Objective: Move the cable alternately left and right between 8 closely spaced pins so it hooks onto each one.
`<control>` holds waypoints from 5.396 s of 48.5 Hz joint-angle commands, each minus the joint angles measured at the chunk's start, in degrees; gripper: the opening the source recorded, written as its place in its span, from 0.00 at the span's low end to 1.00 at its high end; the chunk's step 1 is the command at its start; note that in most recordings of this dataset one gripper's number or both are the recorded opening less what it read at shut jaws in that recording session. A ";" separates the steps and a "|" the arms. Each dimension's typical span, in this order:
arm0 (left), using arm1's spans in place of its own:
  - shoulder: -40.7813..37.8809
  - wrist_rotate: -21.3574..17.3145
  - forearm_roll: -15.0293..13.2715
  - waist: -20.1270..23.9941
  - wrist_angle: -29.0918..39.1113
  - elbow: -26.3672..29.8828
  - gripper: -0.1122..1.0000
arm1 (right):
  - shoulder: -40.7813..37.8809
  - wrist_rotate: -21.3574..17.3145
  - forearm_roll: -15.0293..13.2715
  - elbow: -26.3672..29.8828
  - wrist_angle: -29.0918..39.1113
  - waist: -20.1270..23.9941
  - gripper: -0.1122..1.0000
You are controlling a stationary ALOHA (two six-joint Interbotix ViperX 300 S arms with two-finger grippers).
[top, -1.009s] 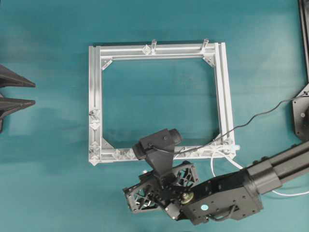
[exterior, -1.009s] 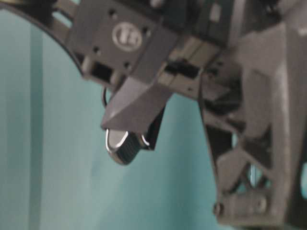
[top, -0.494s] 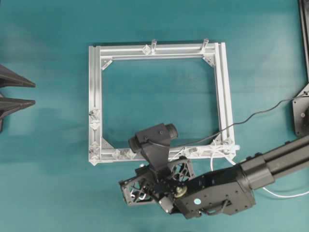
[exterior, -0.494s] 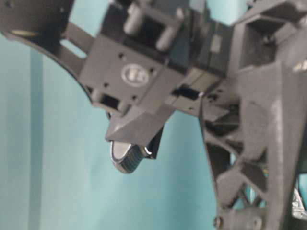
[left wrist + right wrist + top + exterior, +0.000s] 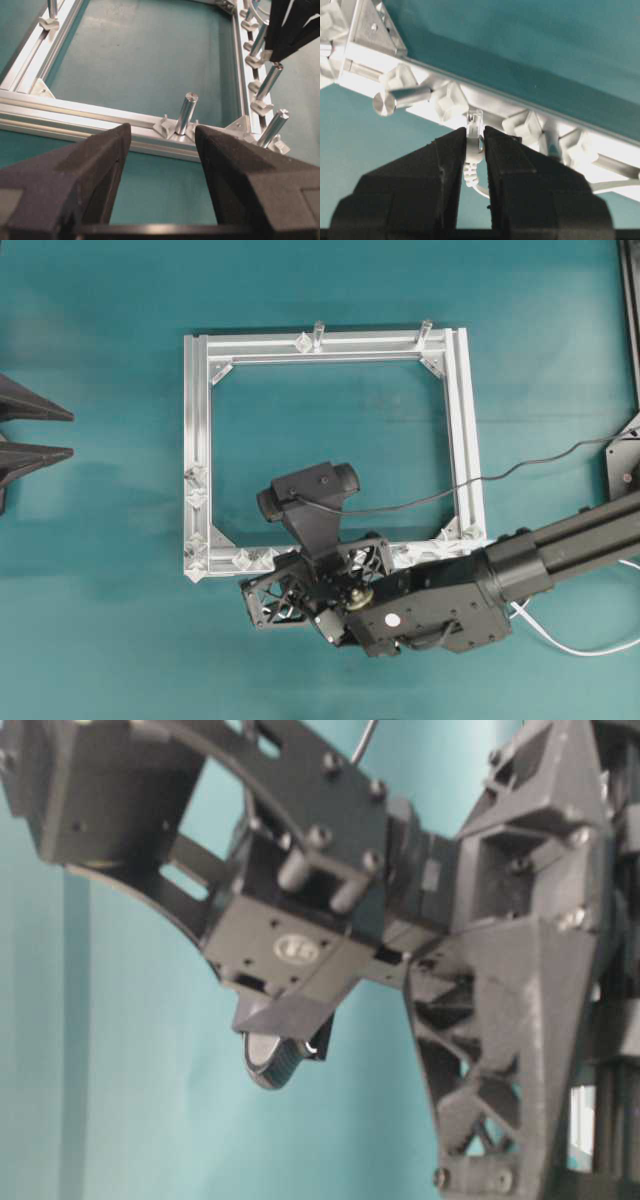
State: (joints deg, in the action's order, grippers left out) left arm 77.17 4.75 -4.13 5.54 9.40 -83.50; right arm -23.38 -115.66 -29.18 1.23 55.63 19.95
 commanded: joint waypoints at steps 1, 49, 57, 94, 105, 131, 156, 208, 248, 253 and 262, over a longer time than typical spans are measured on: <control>-0.44 0.26 0.09 -0.18 -0.35 0.62 0.65 | 1.32 0.35 -0.35 1.05 0.09 -0.44 0.25; -0.44 0.26 0.09 -0.18 -0.35 0.62 0.64 | 1.32 1.76 -0.35 0.70 0.09 -1.67 0.25; -0.44 0.26 0.09 -0.18 -0.35 0.53 0.65 | 1.32 1.85 -0.26 0.70 0.09 -1.76 0.25; -0.44 0.35 0.09 -0.18 -0.35 0.62 0.64 | 1.32 8.79 -0.35 0.35 -1.14 -7.56 0.25; -0.44 0.35 0.09 -0.18 -0.35 0.53 0.64 | 1.32 11.07 -0.26 0.62 -1.41 -8.79 0.25; -0.44 0.35 0.09 -0.18 -0.35 0.62 0.64 | 0.00 12.04 -1.23 3.25 -5.36 -10.63 0.25; -0.35 0.35 0.09 -0.18 -0.35 0.62 0.64 | -6.59 17.75 -0.88 14.50 -5.01 -10.99 0.25; -0.44 0.35 0.09 -0.18 -0.35 0.62 0.64 | -6.68 16.70 2.99 15.64 -4.92 -5.89 0.25; -0.44 0.35 0.09 -0.18 -0.35 0.79 0.65 | -6.86 16.70 3.08 16.70 -3.25 -4.57 0.25; -0.44 0.35 0.09 -0.18 -0.35 0.79 0.64 | -6.86 16.70 3.08 16.79 -3.25 -4.57 0.25; -0.44 0.35 0.09 -0.18 -0.35 0.79 0.64 | -6.86 16.70 3.08 16.70 -3.25 -4.57 0.25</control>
State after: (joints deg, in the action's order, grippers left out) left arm 77.17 4.75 -4.22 5.54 9.40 -83.58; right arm -31.38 -99.14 -26.10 16.61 52.38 14.94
